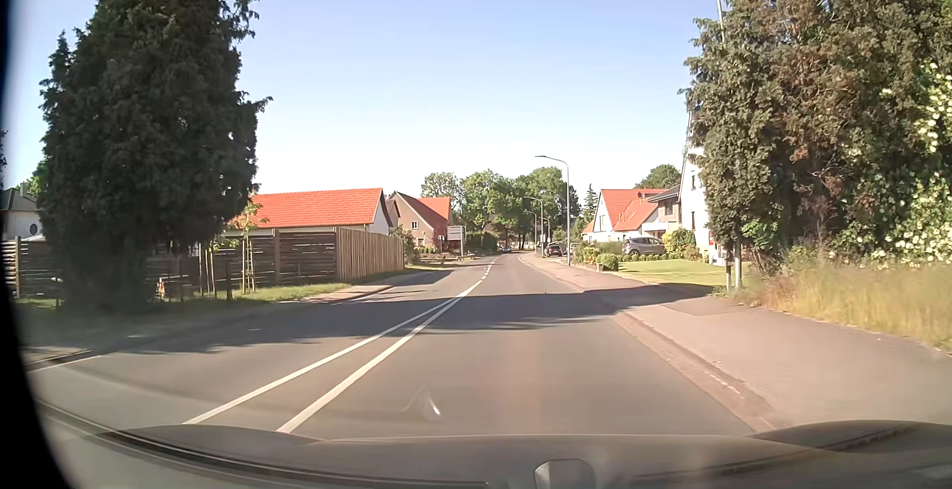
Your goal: Follow the waypoints while adhering to traffic rules and regulations
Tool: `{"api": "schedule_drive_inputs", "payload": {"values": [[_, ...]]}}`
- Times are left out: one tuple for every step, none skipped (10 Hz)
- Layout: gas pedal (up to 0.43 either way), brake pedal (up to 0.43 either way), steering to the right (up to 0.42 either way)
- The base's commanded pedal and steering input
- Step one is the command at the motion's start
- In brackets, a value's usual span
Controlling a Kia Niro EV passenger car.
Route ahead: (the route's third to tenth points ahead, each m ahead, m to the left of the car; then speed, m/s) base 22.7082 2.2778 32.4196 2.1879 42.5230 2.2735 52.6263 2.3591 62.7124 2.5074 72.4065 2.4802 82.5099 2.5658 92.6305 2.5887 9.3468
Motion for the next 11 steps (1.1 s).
{"api": "schedule_drive_inputs", "payload": {"values": [[0.299,0.006,0.0],[0.299,0.006,0.0],[0.299,0.006,0.0],[0.299,0.006,0.0],[0.299,0.006,-0.001],[0.299,0.006,-0.001],[0.299,0.006,-0.001],[0.299,0.006,-0.001],[0.299,0.006,0.0],[0.299,0.006,-0.001],[0.299,0.006,-0.001]]}}
